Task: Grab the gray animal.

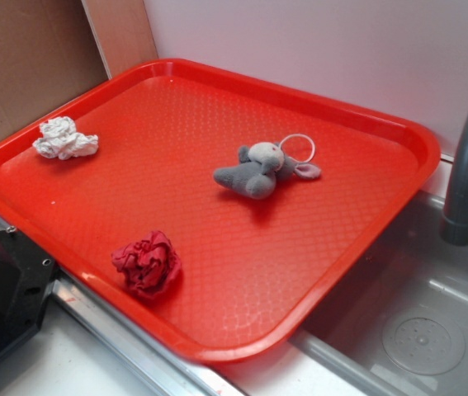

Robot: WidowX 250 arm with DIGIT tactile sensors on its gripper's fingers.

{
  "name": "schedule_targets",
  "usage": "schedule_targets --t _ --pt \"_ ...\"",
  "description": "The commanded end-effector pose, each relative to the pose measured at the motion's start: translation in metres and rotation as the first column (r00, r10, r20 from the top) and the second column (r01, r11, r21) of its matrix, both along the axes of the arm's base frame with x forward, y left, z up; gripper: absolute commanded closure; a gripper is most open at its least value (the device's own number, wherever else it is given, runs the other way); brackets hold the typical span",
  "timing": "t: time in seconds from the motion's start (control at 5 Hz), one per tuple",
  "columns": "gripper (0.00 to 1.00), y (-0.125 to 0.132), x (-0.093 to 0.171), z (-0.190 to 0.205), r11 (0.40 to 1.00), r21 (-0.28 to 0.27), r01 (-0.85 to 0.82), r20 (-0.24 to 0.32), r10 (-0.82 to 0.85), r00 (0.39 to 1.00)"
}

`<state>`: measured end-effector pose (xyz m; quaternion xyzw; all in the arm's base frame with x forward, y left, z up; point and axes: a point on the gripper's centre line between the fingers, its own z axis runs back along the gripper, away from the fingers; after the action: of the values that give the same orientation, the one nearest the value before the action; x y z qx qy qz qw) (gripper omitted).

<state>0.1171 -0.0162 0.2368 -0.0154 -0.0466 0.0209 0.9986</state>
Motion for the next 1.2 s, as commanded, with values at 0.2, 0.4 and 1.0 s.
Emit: schedule_targets --t 0.2,0.4,1.0 --pt "0.00 -0.026 0.050 -0.050 0.995 0.084 -0.060 0.026 0.058 0.998" --pt "0.00 -0.046 0.105 -0.074 0.986 0.009 -0.166 0.073 0.165 0.984" --pt "0.00 -0.085 0.167 -0.141 0.985 -0.159 0.065 -0.073 -0.077 0.994"
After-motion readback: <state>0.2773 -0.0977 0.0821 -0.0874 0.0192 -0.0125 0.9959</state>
